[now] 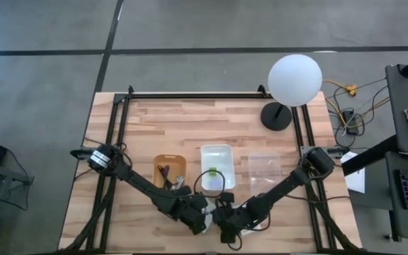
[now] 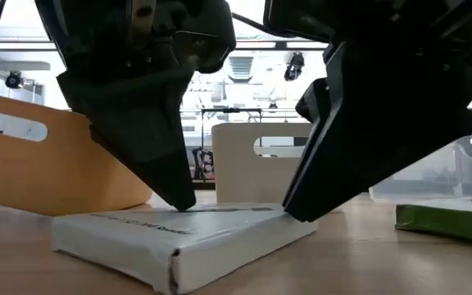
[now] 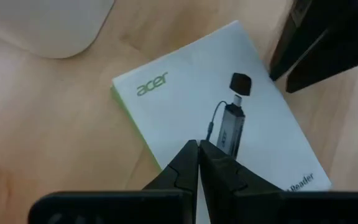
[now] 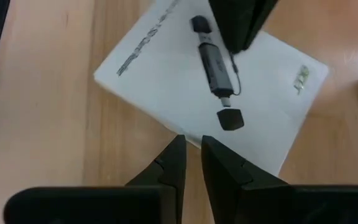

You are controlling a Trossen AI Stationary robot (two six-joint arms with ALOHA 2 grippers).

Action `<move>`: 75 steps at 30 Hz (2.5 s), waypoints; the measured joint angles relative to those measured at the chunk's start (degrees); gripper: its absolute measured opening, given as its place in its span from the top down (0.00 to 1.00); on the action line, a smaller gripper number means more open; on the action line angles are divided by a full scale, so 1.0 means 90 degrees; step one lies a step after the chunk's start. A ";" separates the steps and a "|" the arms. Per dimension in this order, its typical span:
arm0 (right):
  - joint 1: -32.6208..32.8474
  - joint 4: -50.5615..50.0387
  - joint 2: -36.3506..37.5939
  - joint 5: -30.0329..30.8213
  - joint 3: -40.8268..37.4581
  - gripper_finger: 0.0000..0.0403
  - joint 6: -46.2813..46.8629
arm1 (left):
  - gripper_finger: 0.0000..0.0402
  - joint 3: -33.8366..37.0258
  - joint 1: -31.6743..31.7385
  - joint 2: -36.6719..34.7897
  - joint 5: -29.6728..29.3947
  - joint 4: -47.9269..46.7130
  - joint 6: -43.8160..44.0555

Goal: Pick and place items into bin
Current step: Put the left white card reader box into the transparent bin

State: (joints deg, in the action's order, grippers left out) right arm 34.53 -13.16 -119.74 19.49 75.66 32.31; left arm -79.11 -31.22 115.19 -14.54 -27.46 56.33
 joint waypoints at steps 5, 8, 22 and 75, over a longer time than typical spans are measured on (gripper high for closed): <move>-0.0034 -0.0003 0.0002 0.0006 0.0002 0.89 0.0010 | 1.00 -0.0202 -0.0065 0.0026 -0.0074 -0.0371 0.0028; -0.0037 -0.0012 0.0002 0.0024 0.0002 0.89 0.0028 | 1.00 -0.0555 -0.0094 -0.0032 -0.0209 -0.1175 -0.0204; 0.0066 -0.0043 0.0017 0.0019 0.0000 0.89 -0.0233 | 1.00 -0.1435 -0.0608 0.0015 0.0124 -0.2980 0.0122; 0.0204 -0.0023 0.0049 0.0002 0.0176 0.89 0.0088 | 1.00 0.0162 -0.1197 0.0096 -0.1955 -0.0394 0.4195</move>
State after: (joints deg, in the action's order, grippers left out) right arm 36.36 -13.37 -119.31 19.51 77.24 33.10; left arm -77.65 -42.00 116.05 -32.13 -31.01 94.08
